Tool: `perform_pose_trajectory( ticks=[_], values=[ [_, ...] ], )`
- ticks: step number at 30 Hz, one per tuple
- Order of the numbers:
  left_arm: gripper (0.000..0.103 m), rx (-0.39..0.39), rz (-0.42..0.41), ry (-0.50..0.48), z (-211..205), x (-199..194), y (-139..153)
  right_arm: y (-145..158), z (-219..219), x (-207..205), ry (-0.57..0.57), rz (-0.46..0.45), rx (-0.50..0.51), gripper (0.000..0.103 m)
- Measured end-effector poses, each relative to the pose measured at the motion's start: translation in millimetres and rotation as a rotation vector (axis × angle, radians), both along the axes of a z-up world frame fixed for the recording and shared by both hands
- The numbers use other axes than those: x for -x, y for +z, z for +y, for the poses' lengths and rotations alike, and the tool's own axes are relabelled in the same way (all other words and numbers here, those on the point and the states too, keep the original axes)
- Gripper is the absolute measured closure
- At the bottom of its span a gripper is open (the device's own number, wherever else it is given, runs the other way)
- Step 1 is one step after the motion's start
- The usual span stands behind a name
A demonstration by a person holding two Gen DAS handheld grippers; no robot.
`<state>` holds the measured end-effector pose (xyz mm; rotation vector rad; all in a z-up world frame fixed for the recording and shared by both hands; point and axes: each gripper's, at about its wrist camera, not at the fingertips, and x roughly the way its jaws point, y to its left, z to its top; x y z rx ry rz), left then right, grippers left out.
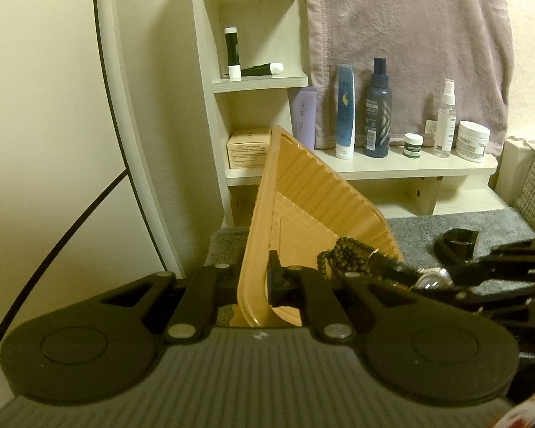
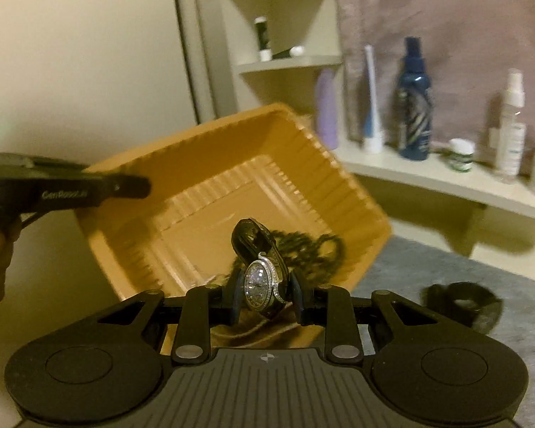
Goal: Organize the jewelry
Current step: 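Carry the silver watch into the orange tray and open the right tool, then move the right tool back to the black watch on the towel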
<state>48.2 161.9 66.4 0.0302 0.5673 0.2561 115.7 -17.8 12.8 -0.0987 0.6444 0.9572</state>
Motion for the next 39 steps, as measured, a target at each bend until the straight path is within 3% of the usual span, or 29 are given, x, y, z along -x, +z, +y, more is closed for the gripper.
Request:
perform_pose_trajectory(
  ticks=[16, 21, 31, 39],
  values=[
    [0.096, 0.000, 0.001, 0.002, 0, 0, 1, -18, 11, -6, 0.045, 0.136, -0.039, 0.074],
    [0.094, 0.013, -0.002, -0.003, 1, -2, 0, -15, 2, -5, 0.025, 0.124, -0.080, 0.062],
    [0.094, 0.009, -0.003, -0.004, 2, -4, -2, -7, -49, -11, -0.204, 0.019, -0.041, 0.059],
    [0.094, 0.006, -0.003, -0.005, 2, -1, -2, -32, -103, -23, -0.421, 0.045, 0.026, 0.059]
  ],
)
